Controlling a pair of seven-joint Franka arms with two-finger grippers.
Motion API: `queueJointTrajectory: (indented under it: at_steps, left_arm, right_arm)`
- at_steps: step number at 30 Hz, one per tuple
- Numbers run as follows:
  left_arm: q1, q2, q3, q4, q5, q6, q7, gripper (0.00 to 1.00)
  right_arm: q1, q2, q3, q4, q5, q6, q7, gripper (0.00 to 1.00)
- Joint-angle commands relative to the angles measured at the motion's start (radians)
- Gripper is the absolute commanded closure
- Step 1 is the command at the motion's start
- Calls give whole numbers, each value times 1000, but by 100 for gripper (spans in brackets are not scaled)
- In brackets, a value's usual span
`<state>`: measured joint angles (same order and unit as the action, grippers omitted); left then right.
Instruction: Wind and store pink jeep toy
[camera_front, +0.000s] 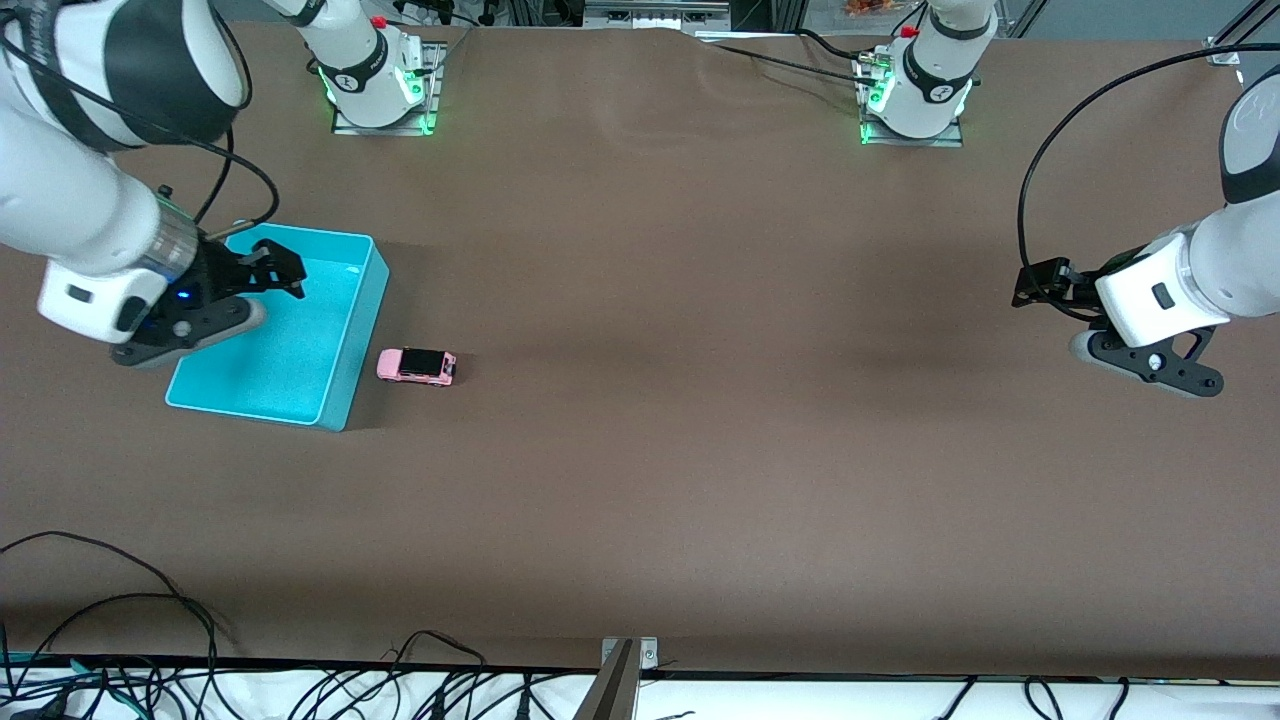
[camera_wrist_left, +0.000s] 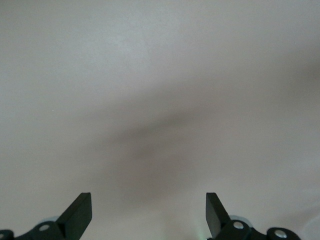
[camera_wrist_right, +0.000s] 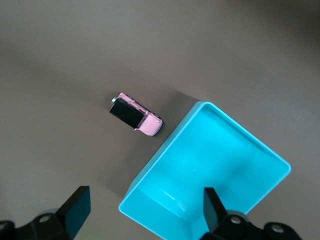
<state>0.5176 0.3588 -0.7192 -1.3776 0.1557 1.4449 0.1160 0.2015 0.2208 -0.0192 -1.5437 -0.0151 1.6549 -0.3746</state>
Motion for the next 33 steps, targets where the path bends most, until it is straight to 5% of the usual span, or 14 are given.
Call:
queueJointTrajectory:
  at_steps: [1, 8, 9, 14, 22, 33]
  left_arm:
    - [-31, -46, 24, -9, 19, 11, -21, 0]
    - [-327, -98, 401, -18, -10, 52, -10, 0]
    - [-353, -156, 490, -73, -166, 86, -12, 0]
    - [-435, -239, 615, -187, -237, 152, -10, 0]
    - [-494, -363, 639, -360, -199, 285, -9, 0]
    - [-533, -426, 641, -416, -134, 282, -6, 0]
  right_arm:
    - [29, 58, -7, 10, -3, -3, -225, 0]
    - [21, 169, -10, 8, 119, 25, -519, 0]
    - [19, 208, -10, -15, 139, 64, -670, 0]
    - [21, 218, -10, -71, 139, 117, -748, 0]
    - [29, 206, -7, -237, 139, 310, -871, 0]
    - [32, 216, 13, -437, 139, 660, -935, 0]
